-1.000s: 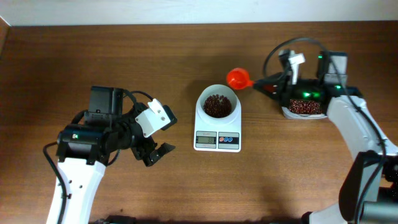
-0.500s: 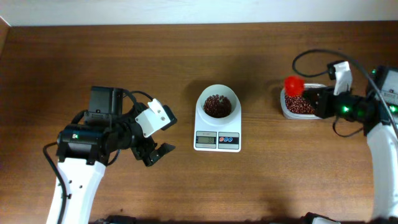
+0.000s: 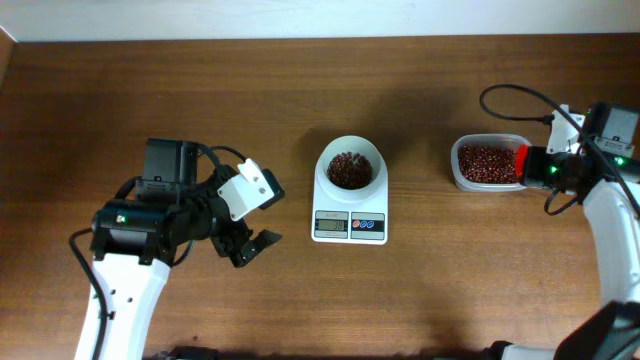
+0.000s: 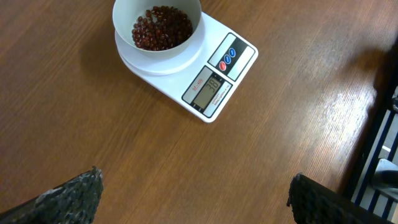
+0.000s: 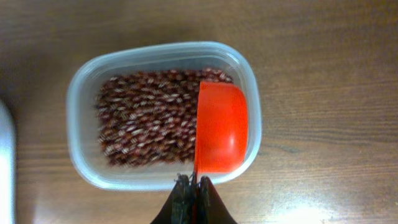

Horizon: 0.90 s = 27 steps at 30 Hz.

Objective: Scoop and weigh 50g on scale
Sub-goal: 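Dip the red scoop into the beans with the right gripper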

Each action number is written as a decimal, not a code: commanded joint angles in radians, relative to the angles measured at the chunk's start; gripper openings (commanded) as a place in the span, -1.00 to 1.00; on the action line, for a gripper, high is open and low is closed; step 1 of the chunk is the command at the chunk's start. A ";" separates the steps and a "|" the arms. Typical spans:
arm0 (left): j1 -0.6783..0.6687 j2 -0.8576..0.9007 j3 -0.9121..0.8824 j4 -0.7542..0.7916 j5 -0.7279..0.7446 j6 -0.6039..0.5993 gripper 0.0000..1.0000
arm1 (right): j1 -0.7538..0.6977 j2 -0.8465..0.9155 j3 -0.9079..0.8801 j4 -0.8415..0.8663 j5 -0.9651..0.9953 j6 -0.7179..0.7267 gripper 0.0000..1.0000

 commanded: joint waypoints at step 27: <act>0.005 0.002 0.019 0.002 0.003 -0.005 0.98 | 0.052 0.164 -0.002 0.065 -0.061 -0.079 -0.92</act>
